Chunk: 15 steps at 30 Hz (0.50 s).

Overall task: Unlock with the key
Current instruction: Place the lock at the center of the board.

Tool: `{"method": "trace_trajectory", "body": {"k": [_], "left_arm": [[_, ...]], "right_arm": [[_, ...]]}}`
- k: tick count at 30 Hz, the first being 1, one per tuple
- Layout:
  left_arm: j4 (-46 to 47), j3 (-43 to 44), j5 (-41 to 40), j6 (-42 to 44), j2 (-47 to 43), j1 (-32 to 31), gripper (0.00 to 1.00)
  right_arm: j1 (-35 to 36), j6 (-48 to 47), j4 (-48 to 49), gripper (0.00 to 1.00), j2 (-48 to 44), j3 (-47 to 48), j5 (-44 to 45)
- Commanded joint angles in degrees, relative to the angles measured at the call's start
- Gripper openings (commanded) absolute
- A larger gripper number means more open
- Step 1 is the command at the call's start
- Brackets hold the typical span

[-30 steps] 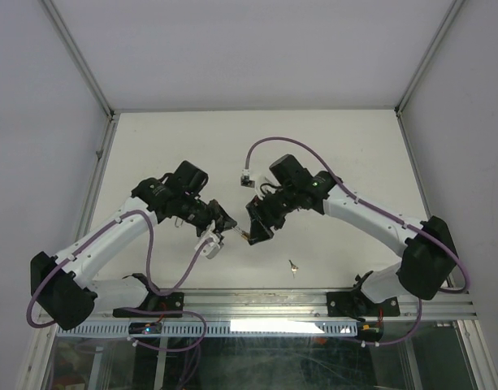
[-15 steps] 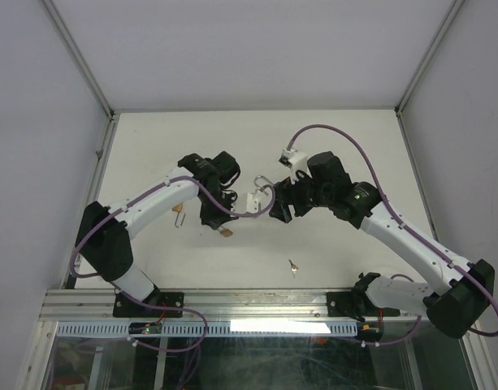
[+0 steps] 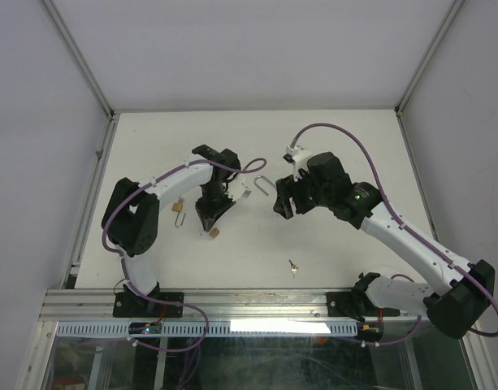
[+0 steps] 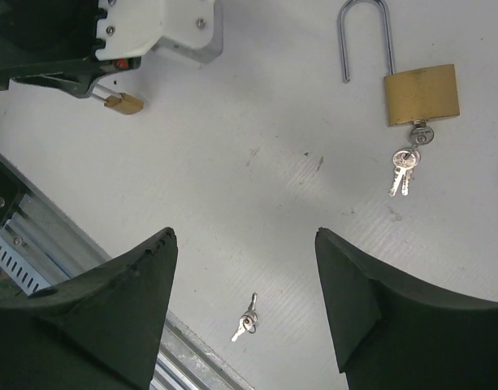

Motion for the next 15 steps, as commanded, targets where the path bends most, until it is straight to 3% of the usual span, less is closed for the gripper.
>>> {"method": "trace_trajectory", "body": {"k": [1, 15], "left_arm": [[1.54, 5.34, -5.85, -8.68, 0.67, 0.67, 0.0], [4.15, 6.0, -14.23, -10.38, 4.53, 0.36, 0.05]], "right_arm": [[0.25, 1.52, 0.23, 0.71, -2.89, 2.69, 4.9], [0.23, 3.82, 0.43, 0.7, -4.37, 1.21, 5.19]]}}
